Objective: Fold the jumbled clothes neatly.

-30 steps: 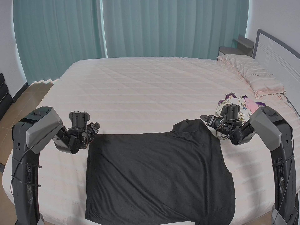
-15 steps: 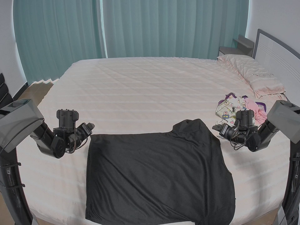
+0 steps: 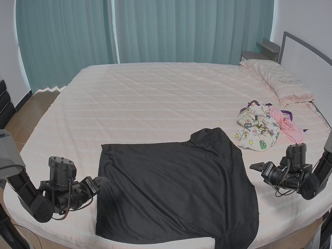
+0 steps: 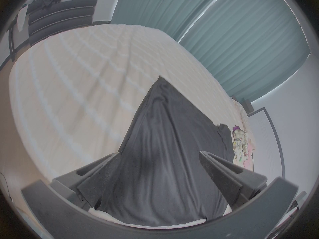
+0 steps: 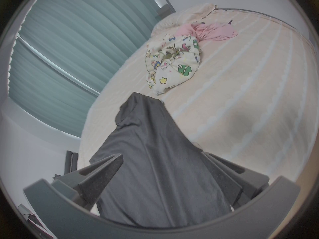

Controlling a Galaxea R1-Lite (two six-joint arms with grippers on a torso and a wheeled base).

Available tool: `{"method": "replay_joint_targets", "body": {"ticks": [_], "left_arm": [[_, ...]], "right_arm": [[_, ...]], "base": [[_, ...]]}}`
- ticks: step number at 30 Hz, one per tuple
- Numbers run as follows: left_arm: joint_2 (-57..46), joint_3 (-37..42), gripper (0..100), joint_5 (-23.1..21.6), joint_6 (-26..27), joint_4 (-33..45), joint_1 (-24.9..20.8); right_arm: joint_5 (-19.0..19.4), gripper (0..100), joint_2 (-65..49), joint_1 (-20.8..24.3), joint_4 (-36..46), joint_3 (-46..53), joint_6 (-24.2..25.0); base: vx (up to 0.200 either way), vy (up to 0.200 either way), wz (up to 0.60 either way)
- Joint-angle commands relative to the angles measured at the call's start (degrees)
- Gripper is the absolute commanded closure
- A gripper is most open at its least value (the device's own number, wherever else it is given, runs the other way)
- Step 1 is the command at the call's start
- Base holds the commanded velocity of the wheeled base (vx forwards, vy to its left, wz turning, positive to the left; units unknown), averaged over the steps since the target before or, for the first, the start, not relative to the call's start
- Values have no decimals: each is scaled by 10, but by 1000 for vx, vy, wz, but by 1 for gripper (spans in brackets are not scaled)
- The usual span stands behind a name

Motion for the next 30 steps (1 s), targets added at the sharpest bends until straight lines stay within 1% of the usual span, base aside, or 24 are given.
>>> {"method": "replay_joint_targets", "body": {"ticks": [1,2,3,5,6,11,14,17,21,25,28,30], "left_arm": [[-51,96,0,-9,-33,-26,-37],[-50,99,0,-8,-38,-26,-39],[-50,99,0,-8,-38,-26,-39],[-45,111,0,-9,-58,-26,-50],[-44,114,0,-9,-66,-26,-54],[6,117,0,-6,-75,-27,-65],[37,118,0,-5,-75,-35,-67],[54,119,0,-5,-75,-47,-70],[64,121,0,-3,-75,-59,-75],[98,119,0,0,-75,-96,-75],[127,118,0,15,-76,-134,-75],[147,113,0,25,-76,-158,-75]], "right_arm": [[18,0,-36,21,-126,153,35],[21,0,-29,23,-143,166,35],[21,0,-29,23,-143,166,35],[22,0,0,24,-202,193,36],[23,0,10,23,-218,200,37],[21,0,49,28,-231,201,49],[19,0,54,40,-231,201,51],[18,0,51,40,-231,201,51],[16,0,52,39,-232,201,50],[14,0,51,39,-233,201,49],[8,0,49,39,-234,201,49],[-5,0,51,40,-234,201,48]], "base": [[-200,0,0],[-200,0,0],[-200,0,0],[-200,0,0],[-200,0,0],[-200,0,0],[-200,0,0],[-200,0,0],[0,0,0],[0,0,0],[0,0,0],[0,0,0]]}}
